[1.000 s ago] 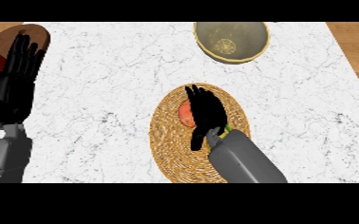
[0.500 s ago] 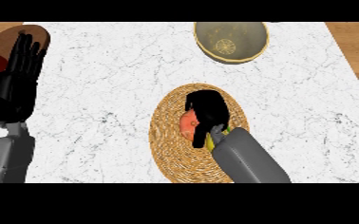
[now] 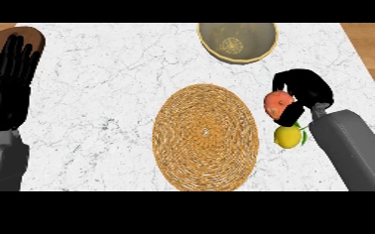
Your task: Pick the squash from the placemat and place it in the bowl
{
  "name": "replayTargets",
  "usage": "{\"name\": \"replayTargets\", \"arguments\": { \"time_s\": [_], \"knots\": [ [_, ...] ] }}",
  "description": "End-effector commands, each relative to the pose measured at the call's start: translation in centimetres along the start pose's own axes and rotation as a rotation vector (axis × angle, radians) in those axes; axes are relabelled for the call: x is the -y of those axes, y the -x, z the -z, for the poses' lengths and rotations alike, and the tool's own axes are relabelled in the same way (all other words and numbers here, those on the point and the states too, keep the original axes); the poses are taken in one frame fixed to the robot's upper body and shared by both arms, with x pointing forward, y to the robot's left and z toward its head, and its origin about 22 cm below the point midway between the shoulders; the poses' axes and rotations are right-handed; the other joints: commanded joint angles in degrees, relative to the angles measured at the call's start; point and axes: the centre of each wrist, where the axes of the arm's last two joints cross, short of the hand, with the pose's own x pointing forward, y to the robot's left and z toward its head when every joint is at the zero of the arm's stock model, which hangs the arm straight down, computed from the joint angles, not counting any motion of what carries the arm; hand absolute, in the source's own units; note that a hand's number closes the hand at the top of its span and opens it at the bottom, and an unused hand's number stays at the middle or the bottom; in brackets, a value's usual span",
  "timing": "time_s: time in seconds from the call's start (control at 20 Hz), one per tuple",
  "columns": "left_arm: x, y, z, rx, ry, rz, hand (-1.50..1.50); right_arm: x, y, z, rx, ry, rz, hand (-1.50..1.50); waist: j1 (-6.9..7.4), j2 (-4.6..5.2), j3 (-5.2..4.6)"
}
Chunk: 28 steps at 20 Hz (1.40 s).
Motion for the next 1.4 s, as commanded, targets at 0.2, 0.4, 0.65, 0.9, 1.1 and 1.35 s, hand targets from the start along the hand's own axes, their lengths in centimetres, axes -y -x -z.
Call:
{"name": "replayTargets", "arguments": {
  "time_s": [0.2, 0.4, 0.65, 0.9, 1.1, 1.35],
  "knots": [
    [1.0, -0.8, 0.5, 0.028, 0.013, -0.016, 0.0, 11.4, 17.7, -5.8, -0.058, 0.137, -0.046, 1.5, 1.58, 1.0, 0.39],
    [1.1, 0.3, -0.3, 0.01, 0.056, -0.027, 0.0, 15.7, 22.3, -9.0, -0.082, 0.259, -0.004, 1.5, 4.26, 1.06, 0.23],
    [1.4, -0.7, 0.8, 0.01, 0.082, -0.017, 0.0, 18.2, 24.3, -10.3, 0.118, 0.346, 0.123, 1.5, 4.88, 0.75, 0.16],
    [1.2, -1.0, 1.4, 0.026, 0.08, -0.013, 0.0, 20.9, 25.0, -11.4, 0.273, 0.45, 0.171, 1.5, 4.93, 0.53, 0.05],
    [2.6, 0.1, 0.6, -0.002, 0.097, -0.017, 0.0, 23.6, 23.6, -10.6, 0.387, 0.45, 0.32, 1.5, 5.37, 0.38, -0.06],
    [2.4, -0.5, 0.3, 0.024, 0.078, -0.019, 0.0, 27.0, 20.5, -9.2, 0.462, 0.387, 0.409, 1.5, 4.9, -0.17, -0.17]
  ]
}}
